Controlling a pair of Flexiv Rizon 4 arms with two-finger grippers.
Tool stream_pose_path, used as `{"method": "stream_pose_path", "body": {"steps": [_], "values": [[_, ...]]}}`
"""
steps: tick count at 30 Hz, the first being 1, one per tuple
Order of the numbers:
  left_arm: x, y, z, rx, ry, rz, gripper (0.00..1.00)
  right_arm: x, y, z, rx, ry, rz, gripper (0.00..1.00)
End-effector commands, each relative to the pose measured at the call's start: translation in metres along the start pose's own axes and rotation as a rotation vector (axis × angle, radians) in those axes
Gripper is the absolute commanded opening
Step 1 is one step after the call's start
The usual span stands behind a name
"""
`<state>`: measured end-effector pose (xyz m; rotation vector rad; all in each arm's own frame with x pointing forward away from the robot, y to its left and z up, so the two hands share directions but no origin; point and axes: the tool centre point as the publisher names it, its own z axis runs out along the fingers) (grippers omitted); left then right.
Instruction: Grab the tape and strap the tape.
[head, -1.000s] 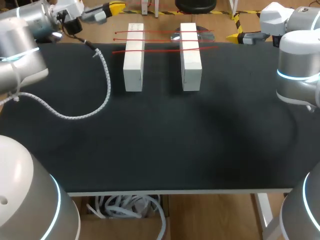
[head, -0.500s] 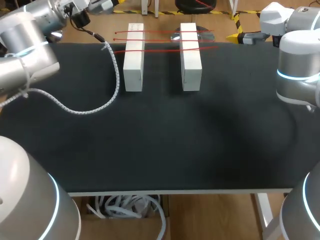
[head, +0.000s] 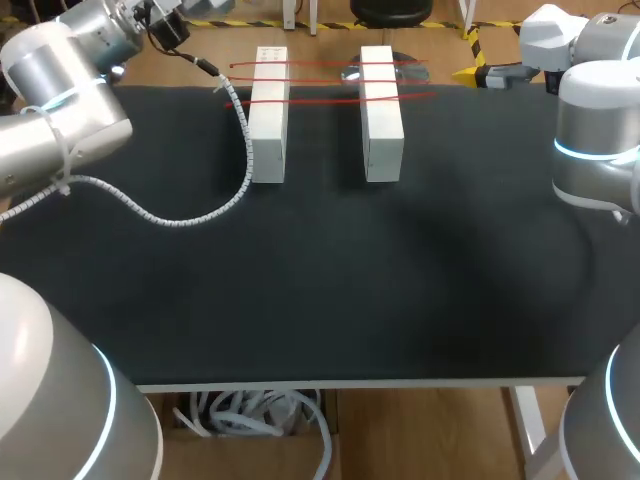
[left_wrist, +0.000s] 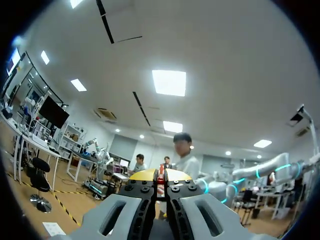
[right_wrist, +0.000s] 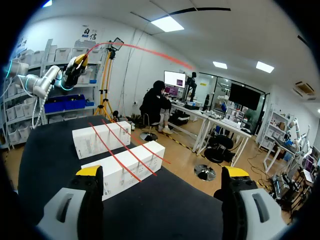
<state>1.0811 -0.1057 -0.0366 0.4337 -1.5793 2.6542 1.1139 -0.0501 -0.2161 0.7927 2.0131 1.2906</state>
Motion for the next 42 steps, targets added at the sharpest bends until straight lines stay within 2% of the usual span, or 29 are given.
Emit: {"method": "stream_pose_path", "body": {"steps": [1, 15, 35, 36, 39, 41, 42], "values": [[-0.009, -0.001, 0.003, 0.009, 0.013, 0.007, 0.00, 0.000, 0.000, 0.000, 0.000, 0.000, 0.000, 1.00], [-0.013, -0.007, 0.007, 0.022, 0.018, 0.044, 0.00, 0.000, 0.000, 0.000, 0.000, 0.000, 0.000, 1.00], [-0.013, -0.007, 0.007, 0.022, 0.018, 0.044, 0.00, 0.000, 0.000, 0.000, 0.000, 0.000, 0.000, 1.00], [-0.013, -0.007, 0.007, 0.022, 0.018, 0.044, 0.00, 0.004, 0.000, 0.003, -0.105, 0.017, 0.077, 1.00], [-0.013, -0.007, 0.007, 0.022, 0.018, 0.044, 0.00, 0.012, 0.005, 0.007, -0.339, -0.006, 0.361, 1.00], [-0.013, -0.007, 0.007, 0.022, 0.018, 0.044, 0.00, 0.014, 0.008, 0.007, -0.548, -0.051, 0.711, 1.00], [-0.013, -0.007, 0.007, 0.022, 0.018, 0.044, 0.00, 0.015, 0.012, 0.008, -0.673, -0.104, 0.802, 1.00]]}}
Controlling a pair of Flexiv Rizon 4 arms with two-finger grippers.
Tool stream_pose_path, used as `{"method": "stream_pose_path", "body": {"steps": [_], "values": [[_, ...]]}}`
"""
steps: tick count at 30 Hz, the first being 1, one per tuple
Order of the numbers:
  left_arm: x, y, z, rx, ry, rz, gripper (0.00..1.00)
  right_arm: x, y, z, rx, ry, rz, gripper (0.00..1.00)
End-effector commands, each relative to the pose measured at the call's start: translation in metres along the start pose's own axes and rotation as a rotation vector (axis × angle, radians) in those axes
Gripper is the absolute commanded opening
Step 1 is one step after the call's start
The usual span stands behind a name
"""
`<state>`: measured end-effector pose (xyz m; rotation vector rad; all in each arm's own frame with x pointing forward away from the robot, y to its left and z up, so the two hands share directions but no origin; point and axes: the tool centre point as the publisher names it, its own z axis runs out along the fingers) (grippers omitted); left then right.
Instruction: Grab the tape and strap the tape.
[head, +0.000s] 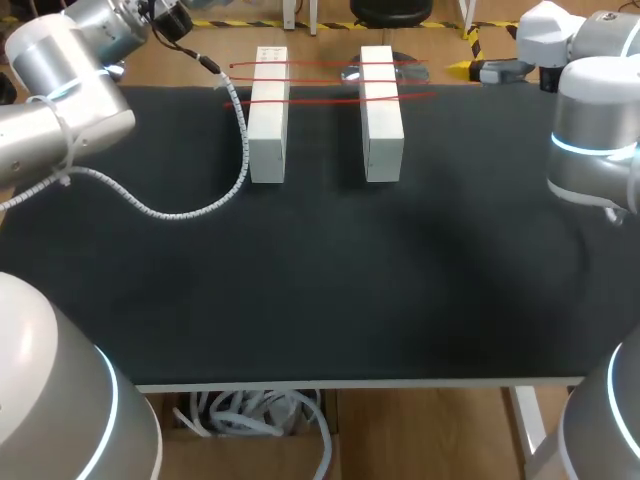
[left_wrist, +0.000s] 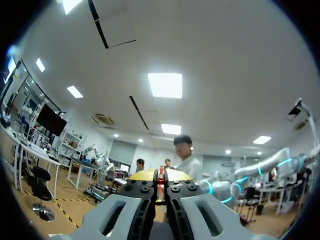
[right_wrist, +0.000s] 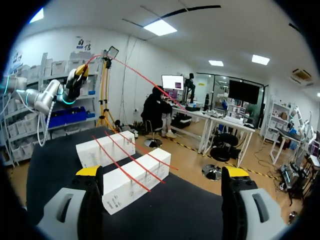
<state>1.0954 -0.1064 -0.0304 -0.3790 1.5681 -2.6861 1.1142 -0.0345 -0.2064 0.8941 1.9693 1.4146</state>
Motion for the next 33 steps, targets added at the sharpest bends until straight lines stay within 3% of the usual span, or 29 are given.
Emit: {"method": "stream_pose_path", "body": {"steps": [1, 3, 6, 8, 9, 27, 30, 33], "values": [[-0.001, 0.001, 0.000, 0.002, 0.001, 0.001, 0.00, 0.008, 0.002, 0.001, -0.686, -0.110, 0.668, 1.00], [-0.001, 0.001, 0.000, 0.002, 0.001, 0.001, 0.00, 0.014, 0.013, 0.004, -0.837, -0.111, 0.794, 1.00], [-0.001, 0.001, 0.000, 0.002, 0.001, 0.001, 0.00, 0.024, 0.026, 0.002, -0.948, -0.169, 0.900, 1.00], [-0.001, 0.001, 0.000, 0.002, 0.001, 0.001, 0.00, 0.034, 0.039, 0.000, -0.940, -0.147, 0.895, 1.00], [-0.001, 0.001, 0.000, 0.002, 0.001, 0.001, 0.00, 0.037, 0.043, -0.002, -0.875, -0.125, 0.845, 1.00], [-0.001, 0.001, 0.000, 0.002, 0.001, 0.001, 0.00, 0.037, 0.043, -0.002, -0.875, -0.125, 0.845, 1.00], [-0.001, 0.001, 0.000, 0.002, 0.001, 0.001, 0.00, 0.055, 0.066, 0.003, -1.009, -0.089, 1.015, 1.00], [-0.001, 0.001, 0.000, 0.002, 0.001, 0.001, 0.00, 0.063, 0.073, 0.003, -1.015, -0.097, 1.125, 1.00]]}}
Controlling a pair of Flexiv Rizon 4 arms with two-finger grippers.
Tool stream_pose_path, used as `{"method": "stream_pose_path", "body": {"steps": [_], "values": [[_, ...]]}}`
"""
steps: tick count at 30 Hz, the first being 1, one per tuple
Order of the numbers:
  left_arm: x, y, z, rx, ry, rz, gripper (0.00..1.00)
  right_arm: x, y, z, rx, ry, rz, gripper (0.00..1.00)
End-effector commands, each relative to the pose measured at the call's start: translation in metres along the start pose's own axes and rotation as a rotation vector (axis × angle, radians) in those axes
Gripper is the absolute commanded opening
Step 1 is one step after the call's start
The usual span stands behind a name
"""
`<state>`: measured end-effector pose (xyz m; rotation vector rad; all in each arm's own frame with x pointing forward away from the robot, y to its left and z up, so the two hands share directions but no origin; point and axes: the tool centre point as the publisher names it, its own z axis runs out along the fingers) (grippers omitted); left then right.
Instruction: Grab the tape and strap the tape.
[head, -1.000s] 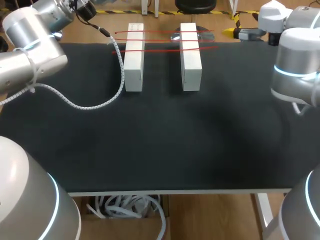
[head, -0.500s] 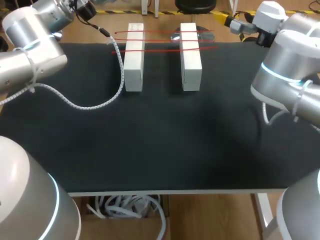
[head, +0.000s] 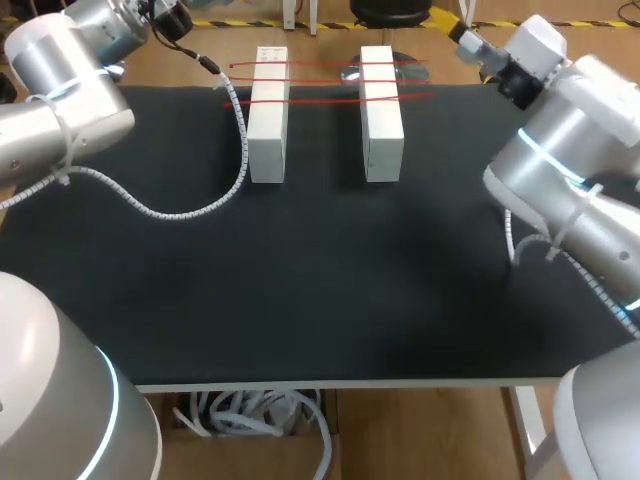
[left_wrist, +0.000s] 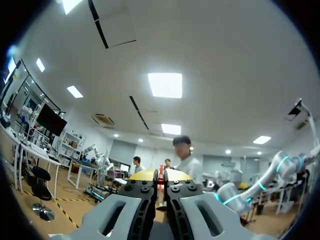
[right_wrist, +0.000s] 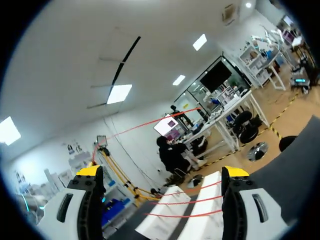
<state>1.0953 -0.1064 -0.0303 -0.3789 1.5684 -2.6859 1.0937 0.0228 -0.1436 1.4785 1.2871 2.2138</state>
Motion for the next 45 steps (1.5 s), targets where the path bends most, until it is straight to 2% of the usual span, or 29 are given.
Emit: {"method": "stream_pose_path", "body": {"steps": [1, 3, 9, 13, 16, 30, 31, 33, 37, 42, 45], "values": [[-0.001, 0.001, 0.000, 0.002, 0.001, 0.001, 0.00, 0.012, -0.006, 0.003, -0.584, -0.025, 0.325, 1.00], [-0.001, 0.001, 0.000, 0.002, 0.001, 0.001, 0.00, 0.015, -0.008, 0.002, -0.509, -0.133, 0.336, 1.00], [-0.001, 0.001, 0.000, 0.002, 0.001, 0.001, 0.00, 0.025, -0.015, -0.001, -0.356, -0.283, 0.339, 1.00], [-0.001, 0.001, 0.000, 0.002, 0.001, 0.001, 0.00, 0.026, -0.016, -0.002, -0.342, -0.337, 0.362, 1.00], [-0.001, 0.001, 0.000, 0.002, 0.001, 0.001, 0.00, 0.028, -0.013, -0.001, -0.350, -0.308, 0.342, 1.00], [-0.001, 0.001, 0.000, 0.002, 0.001, 0.001, 0.00, 0.028, -0.013, -0.001, -0.350, -0.308, 0.342, 1.00], [-0.001, 0.001, 0.000, 0.002, 0.001, 0.001, 0.00, 0.035, -0.012, 0.001, -0.348, -0.276, 0.350, 1.00], [-0.001, 0.001, 0.000, 0.002, 0.001, 0.001, 0.00, 0.042, -0.010, 0.004, -0.361, -0.250, 0.377, 1.00], [-0.001, 0.001, 0.000, 0.002, 0.001, 0.001, 0.00, 0.047, -0.009, 0.001, -0.369, -0.262, 0.474, 1.00], [-0.001, 0.001, 0.000, 0.002, 0.001, 0.001, 0.00, 0.046, 0.009, -0.007, -0.492, -0.313, 0.652, 1.00], [-0.001, 0.001, 0.000, 0.002, 0.001, 0.001, 0.00, 0.044, 0.019, -0.012, -0.524, -0.316, 0.679, 1.00]]}}
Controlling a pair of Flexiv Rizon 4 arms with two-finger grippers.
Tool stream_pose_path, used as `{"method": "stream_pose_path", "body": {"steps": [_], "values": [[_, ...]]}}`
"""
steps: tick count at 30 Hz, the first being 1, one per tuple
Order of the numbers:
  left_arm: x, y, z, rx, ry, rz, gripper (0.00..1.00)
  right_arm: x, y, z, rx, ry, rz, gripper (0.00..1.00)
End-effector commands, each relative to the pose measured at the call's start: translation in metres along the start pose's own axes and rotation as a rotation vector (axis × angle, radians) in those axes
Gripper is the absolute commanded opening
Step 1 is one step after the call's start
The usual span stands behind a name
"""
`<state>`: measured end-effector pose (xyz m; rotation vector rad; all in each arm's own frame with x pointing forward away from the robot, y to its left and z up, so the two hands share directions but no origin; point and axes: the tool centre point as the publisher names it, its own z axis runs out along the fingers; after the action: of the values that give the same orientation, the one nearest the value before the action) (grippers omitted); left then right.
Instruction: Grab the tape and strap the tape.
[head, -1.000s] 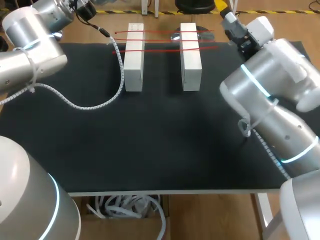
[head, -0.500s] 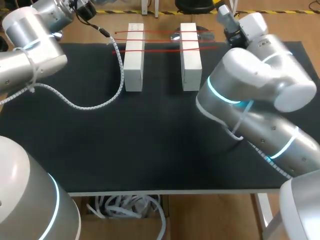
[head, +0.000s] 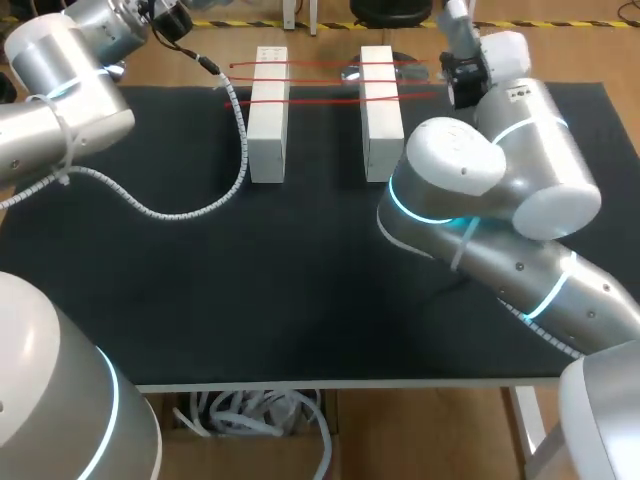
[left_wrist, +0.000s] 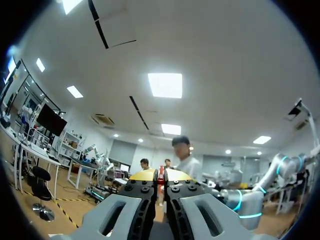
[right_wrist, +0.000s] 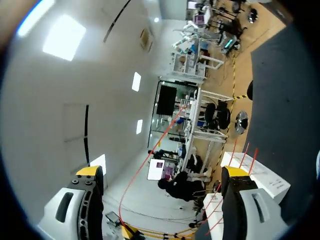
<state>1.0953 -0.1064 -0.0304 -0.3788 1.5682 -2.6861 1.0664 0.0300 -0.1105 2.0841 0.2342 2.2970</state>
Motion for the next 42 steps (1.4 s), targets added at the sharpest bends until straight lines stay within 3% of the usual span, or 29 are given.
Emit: {"method": "stream_pose_path", "body": {"steps": [1, 11, 17, 22, 27, 30, 42], "values": [[-0.001, 0.001, 0.000, 0.002, 0.001, 0.001, 0.00, 0.009, 0.005, 0.002, -0.116, -0.019, 0.066, 1.00], [-0.001, 0.001, 0.000, 0.002, 0.001, 0.001, 0.00, 0.010, 0.045, 0.014, -0.227, -0.018, 0.102, 1.00], [-0.001, 0.001, 0.000, 0.002, 0.001, 0.001, 0.00, 0.015, 0.060, 0.023, -0.237, -0.008, 0.097, 1.00], [-0.001, 0.001, 0.000, 0.002, 0.001, 0.001, 0.00, 0.024, 0.064, 0.028, -0.230, 0.032, 0.112, 1.00], [-0.001, 0.001, 0.000, 0.002, 0.001, 0.001, 0.00, 0.012, 0.063, 0.037, -0.209, 0.017, 0.155, 1.00], [-0.001, 0.001, 0.000, 0.002, 0.001, 0.001, 0.00, 0.009, 0.063, 0.044, -0.244, 0.008, 0.215, 1.00], [-0.001, 0.001, 0.000, 0.002, 0.001, 0.001, 0.00, 0.026, 0.064, 0.062, -0.231, 0.057, 0.236, 1.00]]}}
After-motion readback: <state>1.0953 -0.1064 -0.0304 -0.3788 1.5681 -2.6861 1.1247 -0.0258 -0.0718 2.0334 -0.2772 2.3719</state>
